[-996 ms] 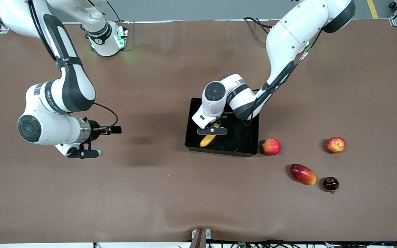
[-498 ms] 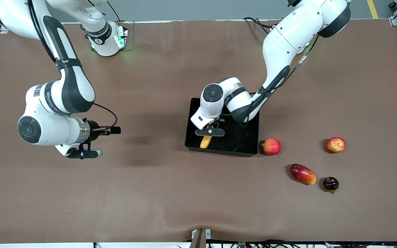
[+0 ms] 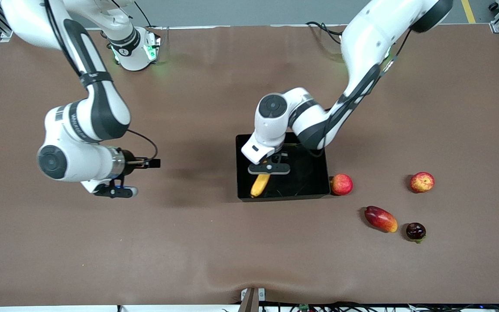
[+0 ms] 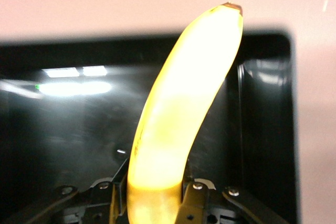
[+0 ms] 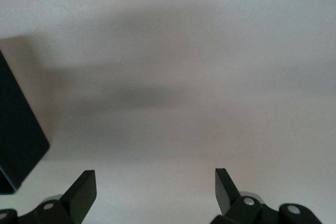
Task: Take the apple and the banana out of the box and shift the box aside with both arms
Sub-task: 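Lift the banana out while the right gripper reaches the box rim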
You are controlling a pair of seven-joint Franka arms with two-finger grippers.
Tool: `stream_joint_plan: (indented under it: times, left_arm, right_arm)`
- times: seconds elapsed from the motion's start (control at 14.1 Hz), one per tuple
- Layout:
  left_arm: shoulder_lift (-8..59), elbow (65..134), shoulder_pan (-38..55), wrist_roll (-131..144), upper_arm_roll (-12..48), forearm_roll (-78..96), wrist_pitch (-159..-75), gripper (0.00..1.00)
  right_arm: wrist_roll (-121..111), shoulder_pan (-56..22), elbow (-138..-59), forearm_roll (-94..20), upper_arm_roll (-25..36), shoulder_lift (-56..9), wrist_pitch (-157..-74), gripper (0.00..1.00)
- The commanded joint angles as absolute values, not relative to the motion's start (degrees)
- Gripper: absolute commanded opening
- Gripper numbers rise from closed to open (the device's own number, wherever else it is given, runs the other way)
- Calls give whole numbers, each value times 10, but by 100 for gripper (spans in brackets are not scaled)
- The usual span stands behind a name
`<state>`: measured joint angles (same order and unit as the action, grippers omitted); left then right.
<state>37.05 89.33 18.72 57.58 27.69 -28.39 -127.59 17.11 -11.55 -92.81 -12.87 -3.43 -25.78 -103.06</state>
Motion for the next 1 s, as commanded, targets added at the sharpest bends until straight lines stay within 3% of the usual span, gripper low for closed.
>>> stream_joint_plan:
  times: [0.0,0.28,0.5,0.78,0.92]
  left_arm:
    - [298,911,156,559,279,-252,-1238,0]
    - [230,925,63,473,277,-130,-1152,0]
    - [186,988,-23,404,283,-116,-1120,0]
    - [177,1076,-137,329,287,-148,-1148,0]
    - [178,1152,-177,288,287,-170,-1242,0]
  right_arm:
    - [244,-144,-914,-162,-33,-270,-1037,100]
    - [314,-178,-909,-180,-33,-271,-1060,100]
    - [377,-208,-909,-182,-33,-272,-1095,100]
    - [404,-230,-910,-181,-33,-278,-1111,100]
    - [403,-246,-910,-177,-33,-281,-1128,100]
